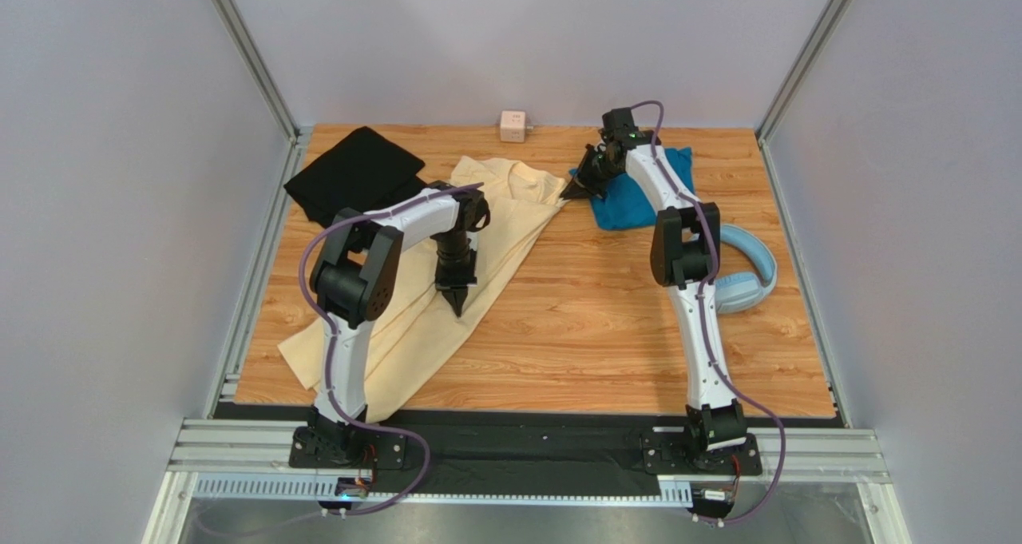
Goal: Fold and stack the t-shirts
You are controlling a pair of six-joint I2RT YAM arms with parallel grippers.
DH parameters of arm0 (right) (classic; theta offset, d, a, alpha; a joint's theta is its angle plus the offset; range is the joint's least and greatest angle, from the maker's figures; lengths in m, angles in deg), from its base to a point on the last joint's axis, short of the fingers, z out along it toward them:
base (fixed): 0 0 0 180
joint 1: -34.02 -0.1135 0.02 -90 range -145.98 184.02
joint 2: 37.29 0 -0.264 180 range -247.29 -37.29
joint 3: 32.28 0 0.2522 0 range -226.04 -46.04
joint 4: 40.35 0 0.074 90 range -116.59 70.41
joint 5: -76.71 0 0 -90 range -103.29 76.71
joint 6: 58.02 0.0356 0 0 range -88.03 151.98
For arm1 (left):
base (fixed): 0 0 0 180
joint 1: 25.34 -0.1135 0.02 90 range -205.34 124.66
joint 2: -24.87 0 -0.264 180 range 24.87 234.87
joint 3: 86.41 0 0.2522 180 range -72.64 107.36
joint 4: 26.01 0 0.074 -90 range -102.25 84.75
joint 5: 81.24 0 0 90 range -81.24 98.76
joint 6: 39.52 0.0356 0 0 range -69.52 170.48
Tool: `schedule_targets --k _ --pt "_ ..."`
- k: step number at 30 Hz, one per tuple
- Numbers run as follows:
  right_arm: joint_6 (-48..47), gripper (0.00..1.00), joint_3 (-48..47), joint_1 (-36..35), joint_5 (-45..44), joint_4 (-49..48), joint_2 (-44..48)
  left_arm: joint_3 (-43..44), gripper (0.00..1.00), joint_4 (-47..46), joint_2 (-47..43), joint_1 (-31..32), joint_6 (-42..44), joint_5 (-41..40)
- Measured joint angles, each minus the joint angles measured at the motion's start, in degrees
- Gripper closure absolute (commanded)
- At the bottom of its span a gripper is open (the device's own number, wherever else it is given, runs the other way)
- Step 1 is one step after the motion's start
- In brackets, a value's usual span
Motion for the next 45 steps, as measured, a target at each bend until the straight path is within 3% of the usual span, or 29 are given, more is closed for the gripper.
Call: schedule_targets --k 6,10,13,21,25,29,34,41,45 --pt "0.3 1.0 0.0 0.7 0.8 0.0 0.0 -0.1 1.0 0.0 0.0 -0.6 0.0 -0.4" --pt "1.1 0.8 0.0 1.1 2.1 -0.3 0.0 0.0 1.0 0.1 0.0 -0.6 0.0 -0.4" --pt "2.1 0.75 0.9 1.5 4.5 -3.5 0.2 0.7 0.94 0.7 0.3 -0.6 0.0 -0.9" --pt "8.2 0.72 6.5 2.3 13.5 -15.3 4.2 11.4 0.9 2.7 4.7 -0.7 0.0 -2.1" --pt "10.8 0.72 9.7 2.2 16.5 -19.2 9.6 20.4 0.9 2.8 6.2 -0.9 0.0 -2.3" --pt "10.9 0.72 14.5 1.0 18.4 -20.9 16.0 24.0 0.9 2.5 5.8 -1.2 0.0 -3.7" --pt "6.9 0.72 19.3 -4.3 18.6 -18.5 20.0 16.2 0.91 2.2 0.2 -3.3 -1.3 -7.0" --pt "0.9 0.73 23.9 -16.5 16.6 -10.6 18.1 -2.7 0.91 2.0 -13.3 -12.6 -3.4 -10.2" --pt "-1.5 0.82 23.9 -19.8 14.3 -6.4 15.3 -7.1 0.92 2.0 -14.8 -14.7 -3.6 -11.1"
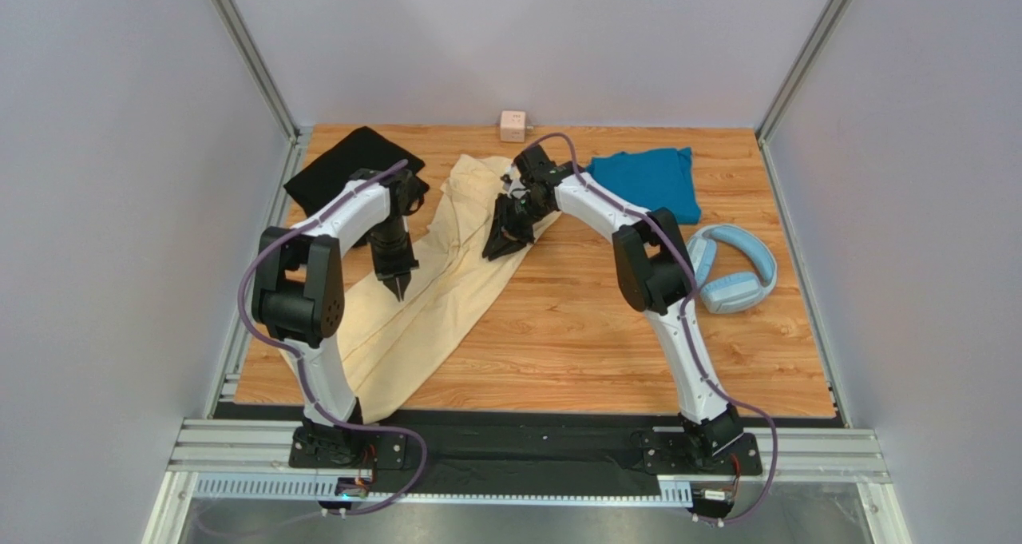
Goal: Fold and stack the t-shirts
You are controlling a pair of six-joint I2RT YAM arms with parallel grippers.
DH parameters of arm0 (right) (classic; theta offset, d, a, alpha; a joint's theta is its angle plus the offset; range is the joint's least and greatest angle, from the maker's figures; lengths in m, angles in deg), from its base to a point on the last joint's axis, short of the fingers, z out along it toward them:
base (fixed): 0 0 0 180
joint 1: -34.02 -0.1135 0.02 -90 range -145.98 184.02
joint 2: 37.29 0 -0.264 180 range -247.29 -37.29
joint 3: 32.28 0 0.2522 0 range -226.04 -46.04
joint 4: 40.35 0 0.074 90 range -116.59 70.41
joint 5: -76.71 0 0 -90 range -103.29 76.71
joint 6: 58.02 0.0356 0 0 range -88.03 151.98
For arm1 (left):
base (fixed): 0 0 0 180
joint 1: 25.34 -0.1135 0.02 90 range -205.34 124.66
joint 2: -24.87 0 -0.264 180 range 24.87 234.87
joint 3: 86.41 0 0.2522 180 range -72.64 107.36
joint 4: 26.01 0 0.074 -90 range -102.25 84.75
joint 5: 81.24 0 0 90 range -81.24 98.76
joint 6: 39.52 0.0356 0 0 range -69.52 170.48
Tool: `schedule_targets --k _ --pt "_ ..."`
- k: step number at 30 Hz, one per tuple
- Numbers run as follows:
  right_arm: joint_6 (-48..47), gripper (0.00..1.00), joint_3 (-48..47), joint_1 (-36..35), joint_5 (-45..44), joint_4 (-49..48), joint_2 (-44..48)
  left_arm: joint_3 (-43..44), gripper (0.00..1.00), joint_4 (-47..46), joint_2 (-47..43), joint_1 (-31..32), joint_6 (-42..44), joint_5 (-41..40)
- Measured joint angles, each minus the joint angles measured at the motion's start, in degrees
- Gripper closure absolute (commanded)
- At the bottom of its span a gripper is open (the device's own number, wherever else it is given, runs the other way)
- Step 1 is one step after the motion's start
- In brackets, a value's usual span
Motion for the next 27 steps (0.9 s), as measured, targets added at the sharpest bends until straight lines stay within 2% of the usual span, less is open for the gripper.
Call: schedule_targets --k 4,10,17,23,27 --pt "-1.6 0.83 -0.3 0.7 -4.4 4.8 -3.8 -1.0 0.93 0.0 2.1 0.1 0.6 0.0" --pt "-1.8 0.8 -3.9 3.0 -6.4 9.9 -5.5 -2.4 0.95 -1.4 6.8 0.1 1.9 1.7" --pt "-1.4 0.77 -9.0 5.3 -7.6 13.4 -7.8 -3.5 0.95 -2.0 7.3 1.1 2.6 4.8" --pt "0.0 0.75 -17.2 8.3 -7.2 14.4 -12.3 -3.3 0.95 -2.4 7.6 5.9 2.5 6.7" --pt "1.3 0.72 -19.8 10.4 -5.6 12.9 -14.0 -2.2 0.95 -2.1 9.6 12.5 2.1 7.9"
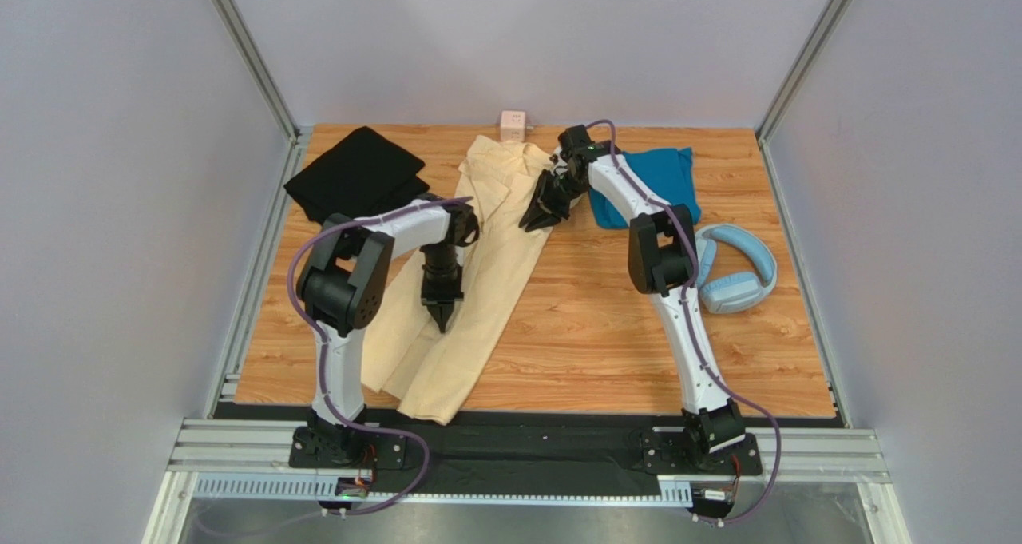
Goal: Fold and stack the t-shirts
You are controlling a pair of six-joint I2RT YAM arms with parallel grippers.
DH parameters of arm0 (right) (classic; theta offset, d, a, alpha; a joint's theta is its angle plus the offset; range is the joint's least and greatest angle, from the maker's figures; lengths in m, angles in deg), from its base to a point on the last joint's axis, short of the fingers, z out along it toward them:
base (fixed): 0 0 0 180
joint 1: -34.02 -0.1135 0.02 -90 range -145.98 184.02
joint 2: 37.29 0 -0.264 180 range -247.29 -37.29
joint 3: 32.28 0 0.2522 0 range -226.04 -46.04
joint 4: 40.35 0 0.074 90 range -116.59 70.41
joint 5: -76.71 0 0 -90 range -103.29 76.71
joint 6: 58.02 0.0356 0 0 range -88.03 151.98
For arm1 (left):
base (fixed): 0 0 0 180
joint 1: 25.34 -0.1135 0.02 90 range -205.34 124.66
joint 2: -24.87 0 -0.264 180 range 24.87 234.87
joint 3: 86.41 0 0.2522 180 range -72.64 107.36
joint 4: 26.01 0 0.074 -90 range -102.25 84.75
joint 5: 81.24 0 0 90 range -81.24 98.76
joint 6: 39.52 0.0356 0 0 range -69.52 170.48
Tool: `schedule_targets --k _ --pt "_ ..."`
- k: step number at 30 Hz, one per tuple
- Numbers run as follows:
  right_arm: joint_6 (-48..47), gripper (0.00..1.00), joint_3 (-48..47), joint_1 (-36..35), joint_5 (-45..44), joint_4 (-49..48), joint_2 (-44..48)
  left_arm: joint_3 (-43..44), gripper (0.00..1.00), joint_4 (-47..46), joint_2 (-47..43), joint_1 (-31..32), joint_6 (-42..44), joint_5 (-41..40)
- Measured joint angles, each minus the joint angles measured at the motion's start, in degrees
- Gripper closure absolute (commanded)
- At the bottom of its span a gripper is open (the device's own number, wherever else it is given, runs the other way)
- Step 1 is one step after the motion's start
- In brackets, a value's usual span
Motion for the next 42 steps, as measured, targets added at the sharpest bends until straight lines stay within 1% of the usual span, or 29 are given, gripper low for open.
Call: schedule_targets --k 4,7,11,17,20,23,26,28,30,32,35,37,39,42 --pt "0.6 0.71 0.1 1.1 2.5 -2.7 -0.3 0.5 0.95 0.3 0.7 6.8 -0.9 2.1" --pt "1.4 0.69 2.7 1.4 5.0 -7.1 0.3 0.5 0.95 0.0 0.7 9.4 -1.7 3.6" --pt "2.7 0.68 8.4 1.5 7.9 -12.1 2.7 1.4 0.95 0.2 0.7 9.5 -2.1 3.8" --pt "3.6 0.67 9.8 1.5 11.6 -15.0 7.7 5.8 0.95 -0.8 0.6 9.0 -1.9 5.0" --pt "3.6 0.66 11.5 1.5 13.3 -16.3 12.6 7.9 0.93 -0.7 -0.9 8.9 -0.9 5.2" --pt "3.3 0.66 16.3 1.5 14.1 -17.0 19.6 9.7 0.92 0.0 -4.3 8.5 0.1 4.2" --pt "1.1 0.66 22.5 1.5 14.0 -16.2 26.8 10.0 0.92 1.1 -9.6 6.7 0.5 2.6" --pt "-1.3 0.66 26.2 1.4 13.2 -14.1 30.4 8.9 0.93 2.1 -13.2 4.0 0.5 1.0" --pt "-4.7 0.66 32.0 1.1 11.3 -11.8 33.7 6.3 0.93 2.6 -15.5 1.5 0.4 -0.9" --pt "-6.9 0.66 37.2 0.7 9.6 -9.1 35.5 3.2 0.92 3.7 -16.2 -0.4 0.2 -2.6" --pt "-9.2 0.66 46.3 -0.3 6.7 -6.8 37.0 -2.3 0.92 4.4 -15.7 -1.0 0.0 -5.0" --pt "-9.9 0.66 50.1 -1.3 5.4 -5.2 37.1 -5.0 0.92 4.7 -15.0 -0.7 -0.2 -5.7" --pt "-10.4 0.66 52.2 -2.8 3.9 -3.7 37.1 -7.7 0.93 4.7 -13.6 -0.6 -0.2 -6.0" --pt "-10.7 0.66 52.4 -6.0 3.1 -3.4 37.1 -9.4 0.93 4.1 -11.5 -0.5 -0.2 -5.8"
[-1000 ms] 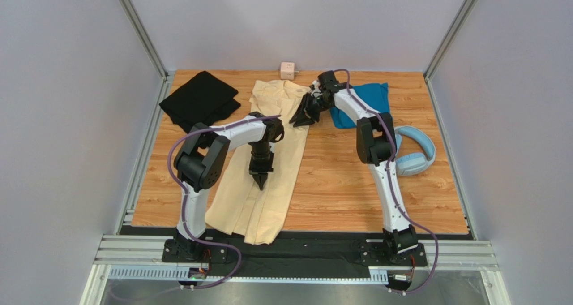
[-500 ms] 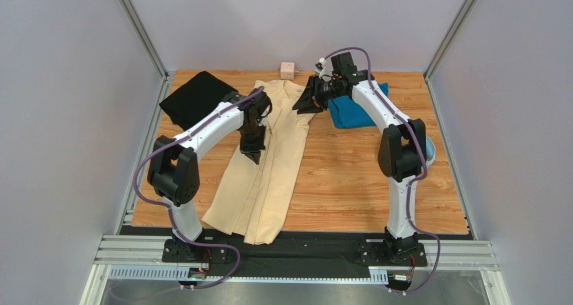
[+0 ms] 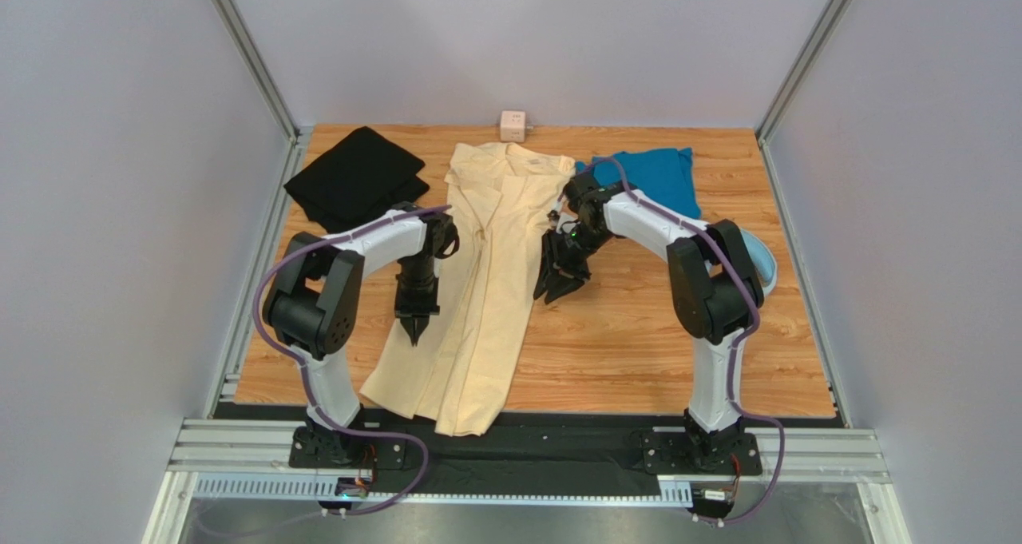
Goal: Fold and stack the t-shirts
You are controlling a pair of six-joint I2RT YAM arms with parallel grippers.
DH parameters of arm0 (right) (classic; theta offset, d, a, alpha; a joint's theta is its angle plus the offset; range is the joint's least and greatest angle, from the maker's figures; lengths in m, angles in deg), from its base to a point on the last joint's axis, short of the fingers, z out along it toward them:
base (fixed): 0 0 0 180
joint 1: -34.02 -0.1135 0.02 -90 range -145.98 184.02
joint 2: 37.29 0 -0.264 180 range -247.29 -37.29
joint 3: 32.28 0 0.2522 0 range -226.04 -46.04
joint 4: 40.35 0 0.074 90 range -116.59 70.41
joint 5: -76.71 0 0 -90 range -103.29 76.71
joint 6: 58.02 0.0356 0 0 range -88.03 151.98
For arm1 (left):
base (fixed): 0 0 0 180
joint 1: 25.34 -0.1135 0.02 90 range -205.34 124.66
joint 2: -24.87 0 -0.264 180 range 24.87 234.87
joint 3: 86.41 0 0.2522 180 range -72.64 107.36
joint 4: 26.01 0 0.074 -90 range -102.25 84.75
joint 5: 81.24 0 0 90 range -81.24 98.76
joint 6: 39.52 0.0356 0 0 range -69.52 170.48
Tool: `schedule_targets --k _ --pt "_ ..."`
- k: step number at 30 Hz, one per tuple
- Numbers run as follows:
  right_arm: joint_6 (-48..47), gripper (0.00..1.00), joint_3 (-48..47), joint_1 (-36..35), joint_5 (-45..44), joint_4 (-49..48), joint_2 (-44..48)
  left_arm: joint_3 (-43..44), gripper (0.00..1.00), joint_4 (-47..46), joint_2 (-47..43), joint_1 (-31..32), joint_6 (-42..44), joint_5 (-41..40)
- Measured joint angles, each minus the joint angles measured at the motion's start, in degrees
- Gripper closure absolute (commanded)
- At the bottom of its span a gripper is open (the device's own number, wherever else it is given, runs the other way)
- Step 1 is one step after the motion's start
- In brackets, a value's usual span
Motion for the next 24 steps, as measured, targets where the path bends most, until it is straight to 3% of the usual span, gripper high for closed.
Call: schedule_targets --k 9,15,24 --pt "0.9 0.66 -2.1 -8.3 -0.9 -0.5 -4.0 -6.8 0.94 -3.1 0.9 0.0 0.2 2.8" --pt "2.2 0.67 -7.6 -8.8 -2.8 -0.9 -10.7 -10.8 0.94 -5.1 0.9 0.7 0.2 5.6" --pt "2.3 0.69 -15.4 -8.7 -7.1 4.7 -15.8 -10.3 0.94 -5.5 2.2 6.1 0.1 9.5"
